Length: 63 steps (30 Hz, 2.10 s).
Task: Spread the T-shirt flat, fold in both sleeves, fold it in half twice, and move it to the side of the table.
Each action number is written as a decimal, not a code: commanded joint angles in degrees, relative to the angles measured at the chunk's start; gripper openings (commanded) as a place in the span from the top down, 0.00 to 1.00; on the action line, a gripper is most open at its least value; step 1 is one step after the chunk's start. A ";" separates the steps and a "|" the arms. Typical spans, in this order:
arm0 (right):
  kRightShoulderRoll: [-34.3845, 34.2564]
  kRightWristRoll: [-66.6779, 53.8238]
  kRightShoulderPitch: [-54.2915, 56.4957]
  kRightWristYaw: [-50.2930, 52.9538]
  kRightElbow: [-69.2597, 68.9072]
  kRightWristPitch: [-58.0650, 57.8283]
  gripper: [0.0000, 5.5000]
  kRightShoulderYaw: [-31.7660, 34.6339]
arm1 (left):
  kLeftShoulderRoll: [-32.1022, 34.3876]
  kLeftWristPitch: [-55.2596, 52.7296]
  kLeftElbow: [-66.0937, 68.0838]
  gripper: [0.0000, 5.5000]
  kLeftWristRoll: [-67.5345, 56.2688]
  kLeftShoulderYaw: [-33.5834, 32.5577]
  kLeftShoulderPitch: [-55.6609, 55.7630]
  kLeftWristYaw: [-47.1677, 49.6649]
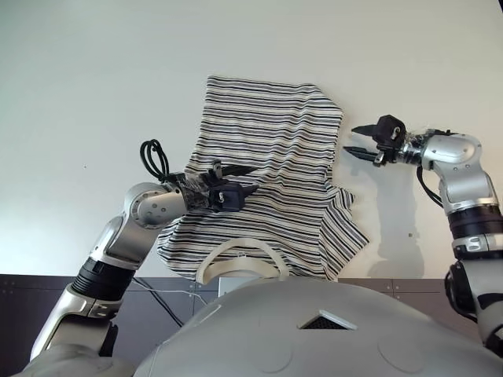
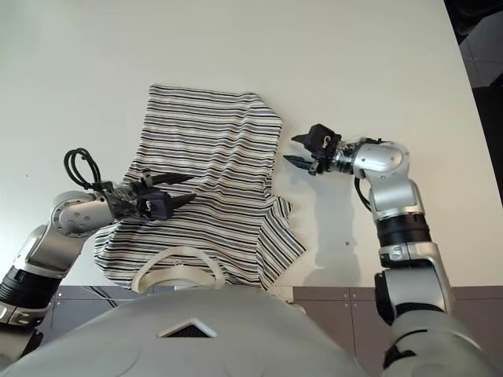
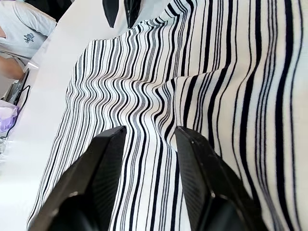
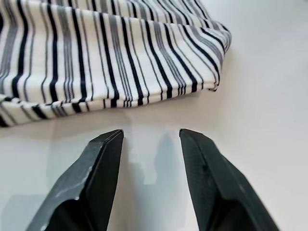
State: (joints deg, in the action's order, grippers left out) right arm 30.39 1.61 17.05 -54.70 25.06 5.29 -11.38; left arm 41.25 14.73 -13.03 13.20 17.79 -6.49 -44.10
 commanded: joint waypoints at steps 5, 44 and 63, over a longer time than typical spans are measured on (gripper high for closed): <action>-9.71 4.19 17.50 9.76 28.35 6.30 0.61 -0.91 | 1.06 1.72 0.98 0.66 -1.84 0.09 2.60 -3.14; 0.39 18.20 21.65 12.45 32.24 13.16 0.61 -16.30 | -9.40 12.98 61.78 0.66 11.48 3.52 34.41 11.48; 13.90 0.81 4.62 1.60 -9.79 6.87 0.61 2.05 | 7.23 14.30 0.91 0.66 3.13 -6.36 -17.33 7.56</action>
State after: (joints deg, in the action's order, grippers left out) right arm 42.81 4.75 24.11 -51.80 22.16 15.82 -11.37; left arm 46.96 27.82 -12.04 11.94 9.81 -19.73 -36.53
